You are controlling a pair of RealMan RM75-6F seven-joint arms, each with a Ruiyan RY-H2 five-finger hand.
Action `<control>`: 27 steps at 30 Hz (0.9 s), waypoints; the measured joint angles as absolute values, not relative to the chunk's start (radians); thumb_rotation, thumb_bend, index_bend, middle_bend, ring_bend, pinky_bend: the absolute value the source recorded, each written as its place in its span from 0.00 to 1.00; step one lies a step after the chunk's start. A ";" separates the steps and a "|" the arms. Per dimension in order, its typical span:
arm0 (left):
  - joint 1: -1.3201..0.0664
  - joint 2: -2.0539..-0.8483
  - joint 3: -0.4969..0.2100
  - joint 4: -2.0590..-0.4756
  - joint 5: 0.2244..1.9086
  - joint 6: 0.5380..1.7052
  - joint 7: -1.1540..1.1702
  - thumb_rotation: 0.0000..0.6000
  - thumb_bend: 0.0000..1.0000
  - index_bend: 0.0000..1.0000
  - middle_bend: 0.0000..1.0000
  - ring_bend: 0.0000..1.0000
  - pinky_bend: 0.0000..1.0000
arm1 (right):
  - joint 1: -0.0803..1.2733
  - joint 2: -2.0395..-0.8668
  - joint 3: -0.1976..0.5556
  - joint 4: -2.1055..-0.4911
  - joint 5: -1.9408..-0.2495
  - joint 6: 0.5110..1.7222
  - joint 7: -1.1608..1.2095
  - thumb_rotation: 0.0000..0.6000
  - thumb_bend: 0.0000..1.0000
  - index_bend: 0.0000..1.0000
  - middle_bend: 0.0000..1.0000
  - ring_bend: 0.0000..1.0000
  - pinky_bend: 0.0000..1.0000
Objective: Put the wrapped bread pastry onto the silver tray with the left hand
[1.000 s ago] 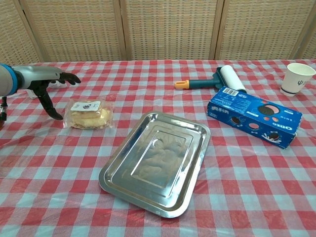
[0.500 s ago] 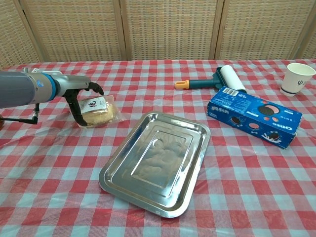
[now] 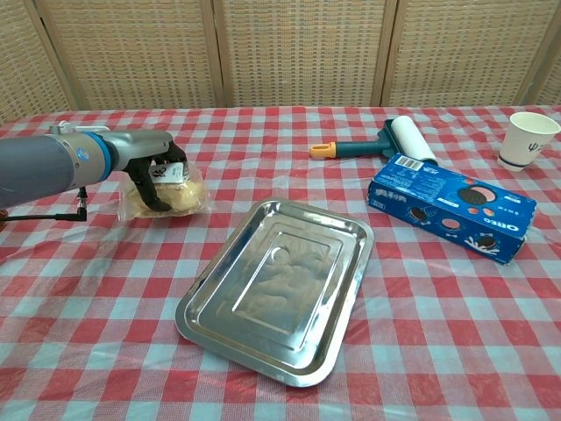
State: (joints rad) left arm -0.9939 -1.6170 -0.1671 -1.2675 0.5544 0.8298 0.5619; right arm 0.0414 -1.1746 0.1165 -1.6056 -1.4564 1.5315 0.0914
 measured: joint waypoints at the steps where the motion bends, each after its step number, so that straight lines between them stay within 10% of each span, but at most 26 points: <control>1: -0.990 -1.608 -0.171 -1.282 0.569 0.835 0.553 1.00 0.45 0.50 0.29 0.23 0.35 | 0.042 -1.175 0.117 -1.606 -1.457 1.531 0.091 1.00 0.09 0.18 0.00 0.00 0.00; 27: -1.043 -1.551 -0.210 -1.703 0.755 0.902 0.534 1.00 0.44 0.48 0.29 0.23 0.34 | 0.036 -1.173 0.116 -1.597 -1.458 1.541 0.115 1.00 0.09 0.18 0.00 0.00 0.00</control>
